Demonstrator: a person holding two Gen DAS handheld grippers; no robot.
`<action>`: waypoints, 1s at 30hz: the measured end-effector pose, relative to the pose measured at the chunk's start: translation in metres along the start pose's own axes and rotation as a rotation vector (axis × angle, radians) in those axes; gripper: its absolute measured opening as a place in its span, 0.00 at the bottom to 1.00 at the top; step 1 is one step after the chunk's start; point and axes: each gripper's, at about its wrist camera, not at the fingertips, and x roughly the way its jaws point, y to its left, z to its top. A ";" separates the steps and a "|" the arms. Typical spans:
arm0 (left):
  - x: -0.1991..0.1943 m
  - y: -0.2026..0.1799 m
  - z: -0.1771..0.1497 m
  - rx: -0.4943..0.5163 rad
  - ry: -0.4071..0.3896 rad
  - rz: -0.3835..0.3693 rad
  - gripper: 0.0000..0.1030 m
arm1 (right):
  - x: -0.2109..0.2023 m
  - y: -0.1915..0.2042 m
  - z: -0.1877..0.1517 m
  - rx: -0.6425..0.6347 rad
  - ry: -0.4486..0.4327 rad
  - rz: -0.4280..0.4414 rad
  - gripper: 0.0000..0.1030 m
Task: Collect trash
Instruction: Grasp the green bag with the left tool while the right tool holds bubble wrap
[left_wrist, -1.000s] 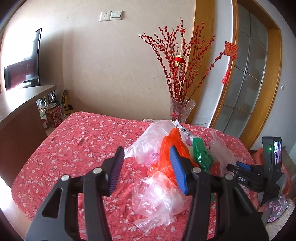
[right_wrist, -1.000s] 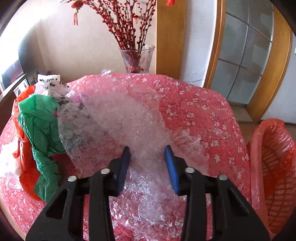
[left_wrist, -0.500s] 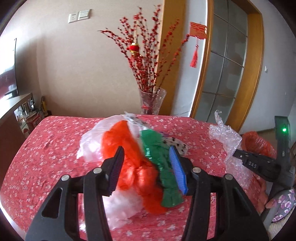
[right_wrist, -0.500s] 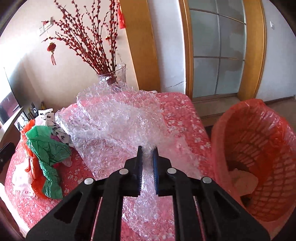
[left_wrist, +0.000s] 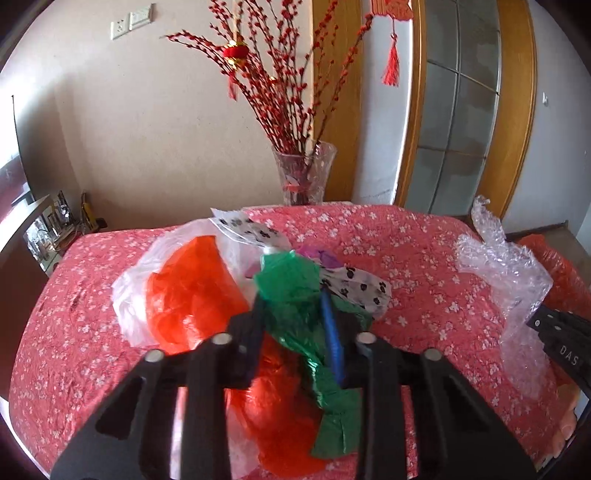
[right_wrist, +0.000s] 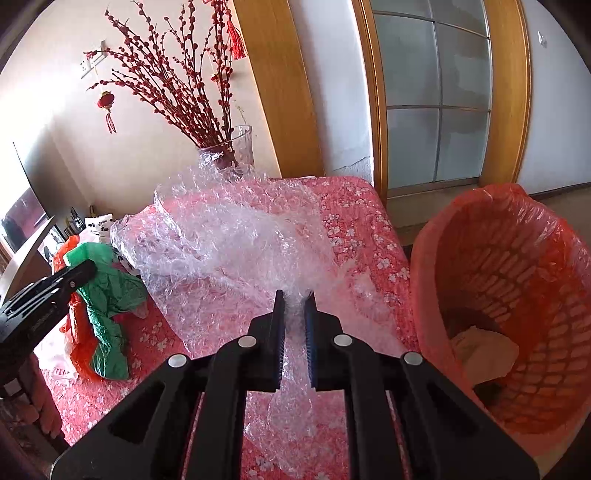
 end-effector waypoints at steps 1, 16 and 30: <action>0.003 -0.002 -0.001 0.005 0.009 -0.008 0.17 | 0.000 0.000 0.000 0.002 0.001 0.001 0.10; -0.041 -0.010 0.012 -0.056 -0.089 -0.256 0.06 | -0.041 -0.012 0.008 0.036 -0.094 0.003 0.10; -0.060 -0.060 0.031 -0.043 -0.125 -0.398 0.06 | -0.081 -0.051 0.009 0.091 -0.167 -0.070 0.10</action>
